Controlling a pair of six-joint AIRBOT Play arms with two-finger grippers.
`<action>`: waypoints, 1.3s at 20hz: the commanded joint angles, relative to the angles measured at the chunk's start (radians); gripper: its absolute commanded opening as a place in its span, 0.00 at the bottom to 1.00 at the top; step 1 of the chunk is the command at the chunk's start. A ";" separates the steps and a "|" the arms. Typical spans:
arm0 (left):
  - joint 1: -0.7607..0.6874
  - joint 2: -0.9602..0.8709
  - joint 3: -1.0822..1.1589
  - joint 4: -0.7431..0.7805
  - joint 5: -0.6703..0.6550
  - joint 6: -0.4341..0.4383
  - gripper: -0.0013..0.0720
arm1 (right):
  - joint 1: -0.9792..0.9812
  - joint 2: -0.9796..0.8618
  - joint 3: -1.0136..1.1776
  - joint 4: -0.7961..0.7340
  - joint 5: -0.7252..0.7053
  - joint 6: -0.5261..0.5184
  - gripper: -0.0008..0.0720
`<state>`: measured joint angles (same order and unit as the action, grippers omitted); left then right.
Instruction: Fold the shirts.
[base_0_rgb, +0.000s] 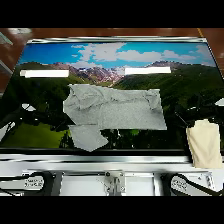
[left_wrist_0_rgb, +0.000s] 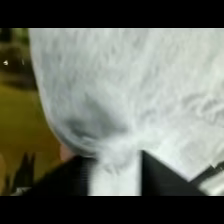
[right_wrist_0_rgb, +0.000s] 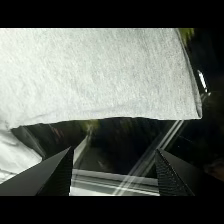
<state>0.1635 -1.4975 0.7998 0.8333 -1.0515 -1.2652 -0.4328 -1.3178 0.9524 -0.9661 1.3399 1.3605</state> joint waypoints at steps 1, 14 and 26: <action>-0.027 -0.010 -0.003 -0.049 0.034 0.000 0.17 | 0.000 0.000 -0.001 -0.041 -0.002 0.023 0.88; -0.018 0.107 -0.001 -0.048 -0.015 0.077 0.06 | -0.018 -0.129 -0.095 -0.032 -0.138 0.083 0.89; -0.018 0.130 0.079 -0.049 -0.014 0.076 0.06 | 0.041 -0.222 -0.113 0.015 -0.218 0.075 0.83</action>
<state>0.1448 -1.3685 0.8490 0.7845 -1.0668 -1.1896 -0.4294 -1.5150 0.8448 -0.9470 1.1603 1.4544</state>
